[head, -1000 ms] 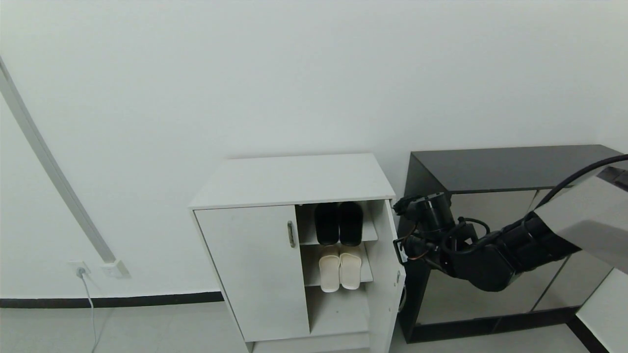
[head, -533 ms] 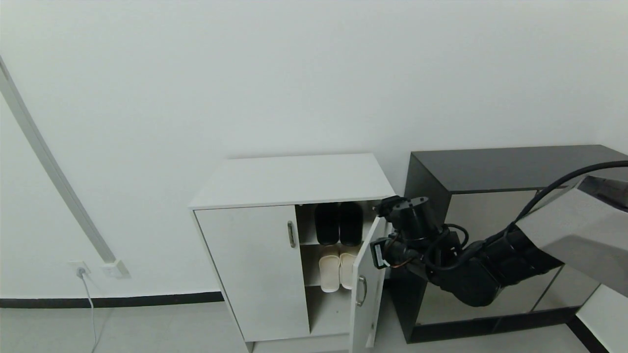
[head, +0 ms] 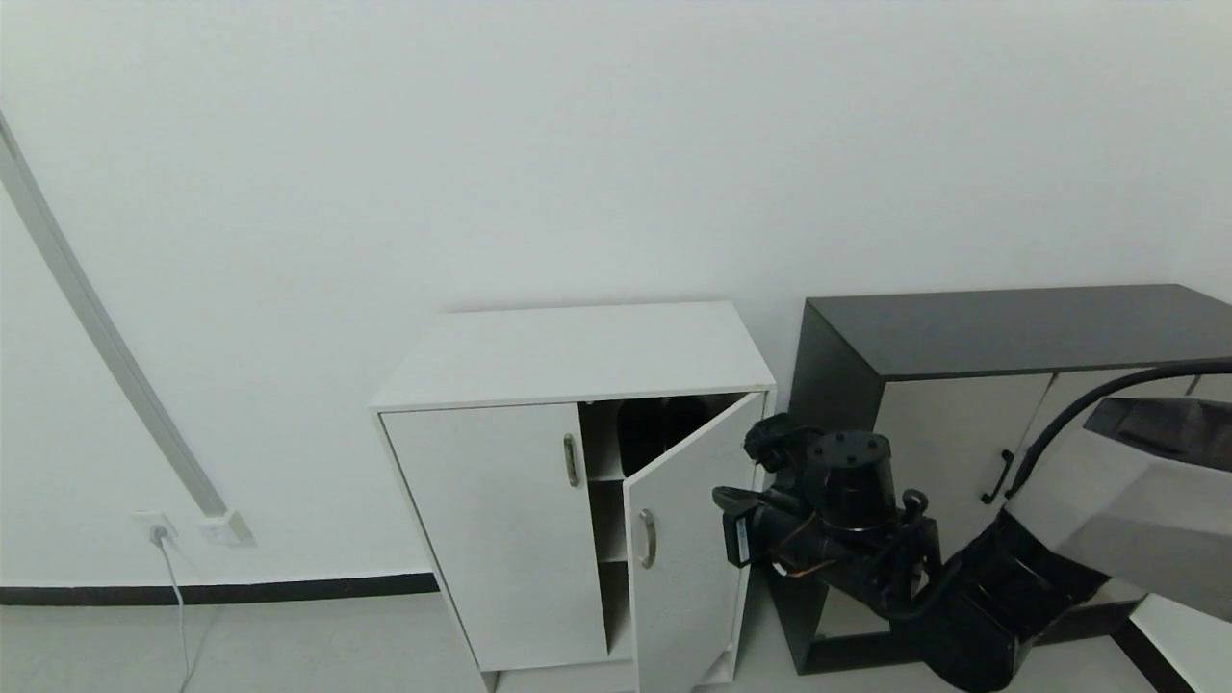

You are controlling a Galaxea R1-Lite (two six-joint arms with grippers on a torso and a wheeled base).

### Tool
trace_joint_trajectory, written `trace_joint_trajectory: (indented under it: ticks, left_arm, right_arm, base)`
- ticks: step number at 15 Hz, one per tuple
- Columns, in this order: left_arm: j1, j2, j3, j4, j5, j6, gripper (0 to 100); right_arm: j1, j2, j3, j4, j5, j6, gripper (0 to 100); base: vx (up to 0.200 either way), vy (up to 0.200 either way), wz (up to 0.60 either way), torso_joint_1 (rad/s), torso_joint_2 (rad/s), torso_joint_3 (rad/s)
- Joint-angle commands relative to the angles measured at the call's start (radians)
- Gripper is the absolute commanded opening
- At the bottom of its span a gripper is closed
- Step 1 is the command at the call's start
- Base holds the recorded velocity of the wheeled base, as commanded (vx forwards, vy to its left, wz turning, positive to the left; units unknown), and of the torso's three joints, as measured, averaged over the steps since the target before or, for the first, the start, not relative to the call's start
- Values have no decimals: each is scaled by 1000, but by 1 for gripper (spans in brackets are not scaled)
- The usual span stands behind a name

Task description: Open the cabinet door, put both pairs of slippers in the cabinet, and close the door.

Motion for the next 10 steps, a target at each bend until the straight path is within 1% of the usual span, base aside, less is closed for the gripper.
trace_joint_trajectory:
  ticks: [1, 7, 10]
  left_arm:
    - [-1, 0, 0, 0, -1, 2, 0]
    - [0, 0, 0, 0, -1, 2, 0]
    - [0, 0, 0, 0, -1, 0, 0]
  right_arm:
    - [23, 26, 71, -42, 8, -1, 0]
    - [45, 78, 69, -60, 14, -3, 0]
    - [42, 106, 22, -62, 12, -3, 0]
  base:
    - [200, 0, 0, -12, -2, 7]
    - [200, 0, 0, 5, 2, 4]
    - [0, 0, 0, 0, 0, 0]
